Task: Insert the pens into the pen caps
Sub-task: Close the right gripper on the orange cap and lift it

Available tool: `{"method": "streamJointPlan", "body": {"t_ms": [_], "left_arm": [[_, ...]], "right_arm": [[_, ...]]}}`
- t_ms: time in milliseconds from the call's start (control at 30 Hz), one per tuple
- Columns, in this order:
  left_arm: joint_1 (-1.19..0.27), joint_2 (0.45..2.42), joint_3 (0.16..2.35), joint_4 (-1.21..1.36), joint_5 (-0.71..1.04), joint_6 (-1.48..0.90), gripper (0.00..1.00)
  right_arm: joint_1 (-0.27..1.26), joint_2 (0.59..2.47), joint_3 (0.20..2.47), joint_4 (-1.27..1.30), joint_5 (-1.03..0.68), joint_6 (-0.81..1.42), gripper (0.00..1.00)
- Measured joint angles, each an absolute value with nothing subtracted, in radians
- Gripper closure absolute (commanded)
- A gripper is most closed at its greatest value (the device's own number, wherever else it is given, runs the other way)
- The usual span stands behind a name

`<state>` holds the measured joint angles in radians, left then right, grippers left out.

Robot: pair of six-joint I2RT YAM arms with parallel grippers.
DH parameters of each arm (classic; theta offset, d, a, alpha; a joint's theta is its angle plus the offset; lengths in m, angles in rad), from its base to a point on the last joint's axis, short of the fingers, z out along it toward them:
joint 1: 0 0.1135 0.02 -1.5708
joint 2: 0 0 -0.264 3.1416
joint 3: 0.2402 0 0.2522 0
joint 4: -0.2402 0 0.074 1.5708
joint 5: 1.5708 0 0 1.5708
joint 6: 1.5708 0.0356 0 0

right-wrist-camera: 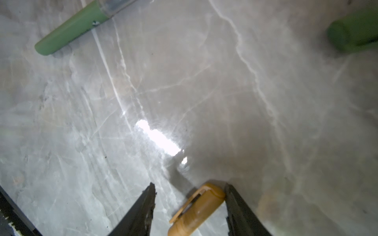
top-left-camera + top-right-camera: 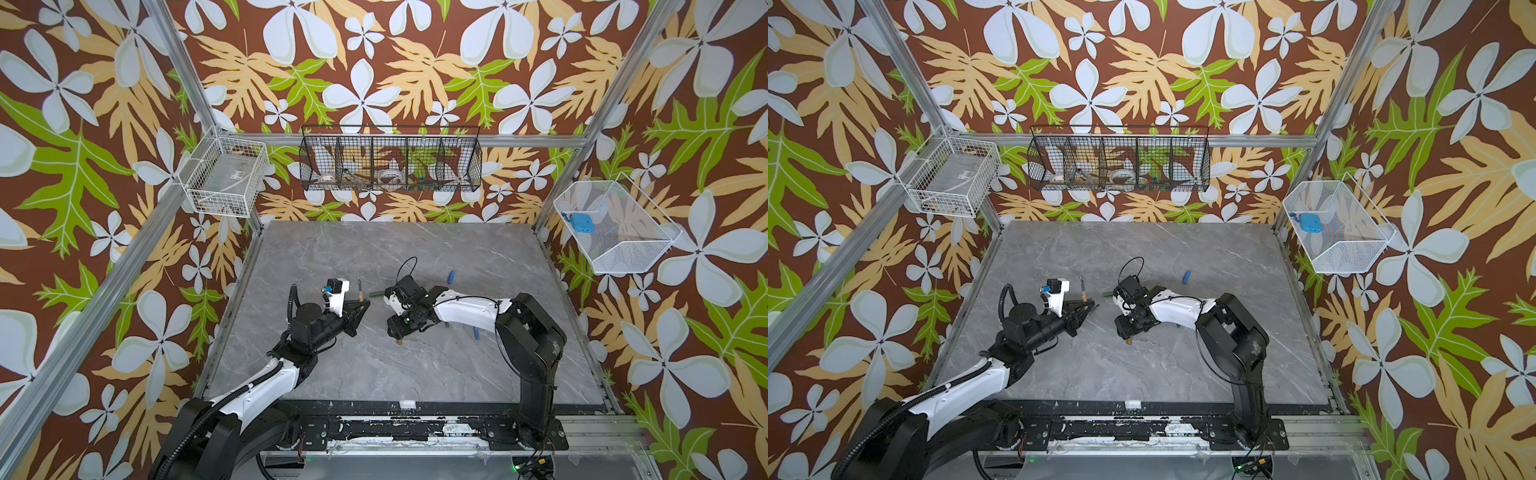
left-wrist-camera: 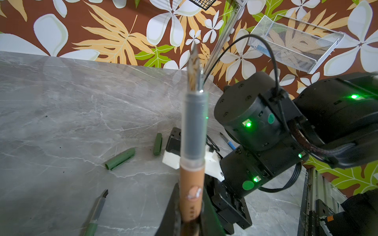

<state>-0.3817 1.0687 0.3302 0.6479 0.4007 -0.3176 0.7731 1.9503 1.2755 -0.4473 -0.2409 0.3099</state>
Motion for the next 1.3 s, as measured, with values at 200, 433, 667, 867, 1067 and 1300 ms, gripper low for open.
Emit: {"method": "streamJointPlan", "body": {"t_ms": [200, 433, 667, 867, 1067, 1300], "left_arm": [[-0.382, 1.069, 0.33, 0.648, 0.402, -0.318, 1.0], [-0.382, 1.068, 0.33, 0.648, 0.402, -0.318, 1.0], [-0.382, 1.068, 0.33, 0.648, 0.403, -0.318, 1.0], [-0.382, 1.065, 0.33, 0.648, 0.406, -0.318, 1.0], [-0.382, 1.064, 0.33, 0.648, 0.409, -0.318, 1.0], [-0.382, 1.061, 0.33, 0.648, 0.413, -0.318, 1.0]], "right_arm": [[0.772, 1.95, 1.311, -0.531, -0.225, 0.309, 0.44], [0.773, 1.98, 1.377, -0.638, -0.18, 0.308, 0.47], [0.798, 2.009, 1.4, -0.689, -0.178, 0.342, 0.48], [0.819, 2.032, 1.422, -0.696, -0.174, 0.376, 0.52], [0.823, 2.045, 1.431, -0.702, -0.15, 0.405, 0.64], [0.84, 2.067, 1.445, -0.72, -0.101, 0.413, 0.77]]}}
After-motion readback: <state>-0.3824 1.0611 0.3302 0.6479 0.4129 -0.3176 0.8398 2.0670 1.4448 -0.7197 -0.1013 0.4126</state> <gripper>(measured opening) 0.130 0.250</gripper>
